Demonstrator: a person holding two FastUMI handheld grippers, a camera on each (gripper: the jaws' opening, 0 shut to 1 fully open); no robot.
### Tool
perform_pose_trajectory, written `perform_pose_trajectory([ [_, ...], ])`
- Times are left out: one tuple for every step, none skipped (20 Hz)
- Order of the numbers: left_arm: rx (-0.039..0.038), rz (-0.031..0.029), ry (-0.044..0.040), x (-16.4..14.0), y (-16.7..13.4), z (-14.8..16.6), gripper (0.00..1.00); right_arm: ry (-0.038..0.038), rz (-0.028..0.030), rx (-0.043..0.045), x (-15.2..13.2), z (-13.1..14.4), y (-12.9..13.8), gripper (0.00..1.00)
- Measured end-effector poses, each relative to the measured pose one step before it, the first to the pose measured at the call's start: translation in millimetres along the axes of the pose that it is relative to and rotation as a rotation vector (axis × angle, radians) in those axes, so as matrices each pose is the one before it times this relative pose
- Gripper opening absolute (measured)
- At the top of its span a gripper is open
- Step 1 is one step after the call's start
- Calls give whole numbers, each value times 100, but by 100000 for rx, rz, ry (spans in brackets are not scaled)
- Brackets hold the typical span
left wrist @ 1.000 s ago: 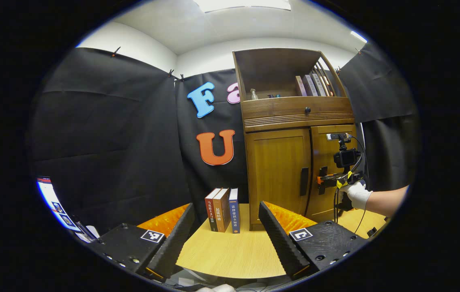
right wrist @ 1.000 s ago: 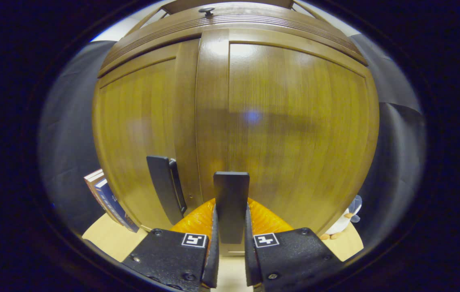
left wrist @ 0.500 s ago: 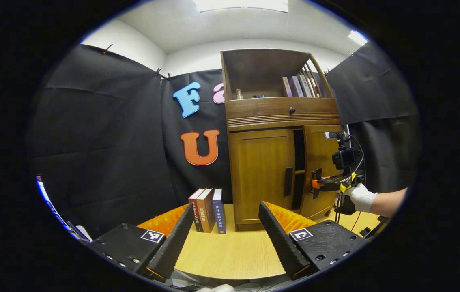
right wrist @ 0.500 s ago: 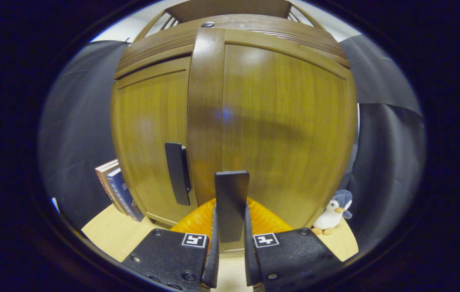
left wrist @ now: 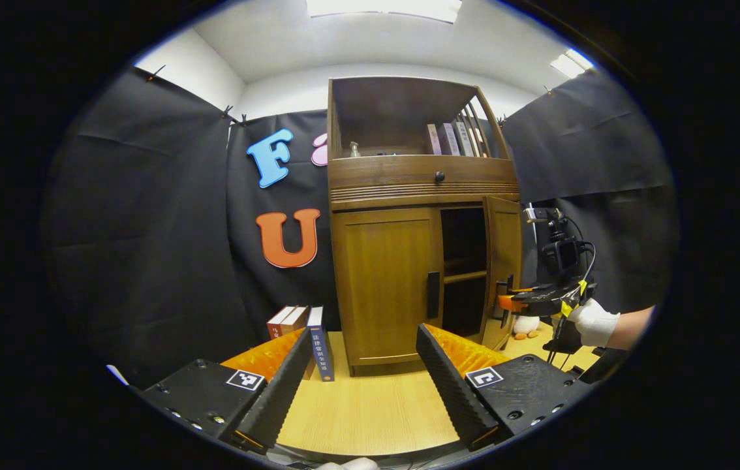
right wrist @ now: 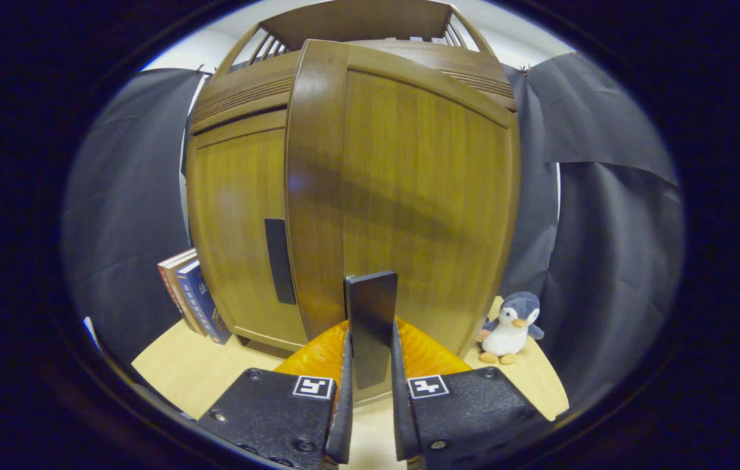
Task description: Open the right door of the double-door shoe cabinet with the right hand, and open the left door with the left hand.
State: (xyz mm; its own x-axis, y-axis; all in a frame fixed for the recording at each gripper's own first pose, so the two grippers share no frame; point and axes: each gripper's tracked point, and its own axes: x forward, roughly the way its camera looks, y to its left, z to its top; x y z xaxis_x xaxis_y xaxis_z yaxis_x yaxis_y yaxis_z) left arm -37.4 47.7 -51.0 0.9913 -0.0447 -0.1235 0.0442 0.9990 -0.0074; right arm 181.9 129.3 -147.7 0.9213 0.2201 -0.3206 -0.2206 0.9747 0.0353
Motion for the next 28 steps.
perform_pose_trajectory([
  [-319, -1427, -353, 126, -335, 81, 96, 56, -958, 805, -478, -98, -424, 29],
  [-488, -1252, -258, 232, -344, -13, 96, 125, -982, 652, -489, -283, -422, 29],
  [-322, -1074, -171, 185, -267, 41, 96, -163, -1022, 726, -464, -38, -380, 29],
  [35, -1157, -264, 148, -332, 47, 96, -15, -692, 457, -537, -310, -442, 28],
  [276, -849, -144, 123, -283, -7, 96, 76, -413, -112, -554, -183, -538, 28],
  [304, -709, 35, 264, -212, -203, 96, 113, -267, -73, -403, -175, -579, 28],
  [145, -766, -15, 255, -267, -141, 96, 247, -288, 297, -441, -166, -584, 29],
  [-259, -992, 278, 301, -419, -166, 96, 327, -420, 760, -407, -166, -611, 27],
  [-799, -1112, 299, 282, -504, -142, 96, 249, -502, 1142, -459, -120, -671, 27],
  [-921, -1317, 245, 267, -643, -71, 96, 161, -723, 1436, -436, -163, -671, 26],
  [-616, -1452, 242, 325, -582, -77, 96, 113, -821, 1394, -348, -112, -755, 25],
  [-241, -1669, 33, 296, -731, 115, 96, 41, -425, 1164, -331, -148, -619, 26],
  [42, -1778, -66, 304, -734, 87, 96, 135, -295, 964, -428, -35, -740, 27],
  [113, -1902, 95, 272, -773, -12, 96, 160, -124, 840, -328, -112, -775, 24],
  [240, -1748, 77, 266, -709, -72, 96, 31, -213, 1035, -347, -44, -882, 23],
  [410, -1359, 205, 191, -626, -50, 96, 358, -202, 901, -222, -64, -938, 21],
  [391, -918, 412, 166, -551, -134, 96, 83, -352, 748, -349, 56, -1042, 19],
  [285, -749, 254, 180, -608, -160, 96, -24, -769, 824, 42, 40, -969, 14],
  [143, -501, 206, 162, -585, -82, 96, 152, -748, 407, -82, 44, -1022, 13],
  [80, -513, 503, 145, -621, -169, 96, 218, -890, -332, -121, 13, -979, 10],
  [184, -190, 511, 219, -540, -87, 96, 53, -720, -1091, 85, 50, -946, 8],
  [-56, -72, 551, 211, -550, -83, 96, -79, -154, -1440, -2, 62, -807, 6],
  [-965, -371, 278, 166, -742, 88, 96, -234, 342, -1154, 46, 172, -820, 4],
  [-1122, -80, -603, 295, -745, 246, 96, -79, 1018, -836, 82, 63, -646, 4],
  [-705, 707, -406, 233, -709, 331, 96, 208, 1419, -690, 65, 116, -594, 4],
  [-179, 1287, -231, 181, -667, 300, 96, 402, 1433, -557, 313, -74, -528, 4],
  [-77, 1568, -33, 142, -690, 206, 100, 700, 1671, -948, 160, 167, -644, 4],
  [-302, 1404, -84, 95, -795, 355, 100, 511, 2051, -1076, 269, -33, -505, 4],
])
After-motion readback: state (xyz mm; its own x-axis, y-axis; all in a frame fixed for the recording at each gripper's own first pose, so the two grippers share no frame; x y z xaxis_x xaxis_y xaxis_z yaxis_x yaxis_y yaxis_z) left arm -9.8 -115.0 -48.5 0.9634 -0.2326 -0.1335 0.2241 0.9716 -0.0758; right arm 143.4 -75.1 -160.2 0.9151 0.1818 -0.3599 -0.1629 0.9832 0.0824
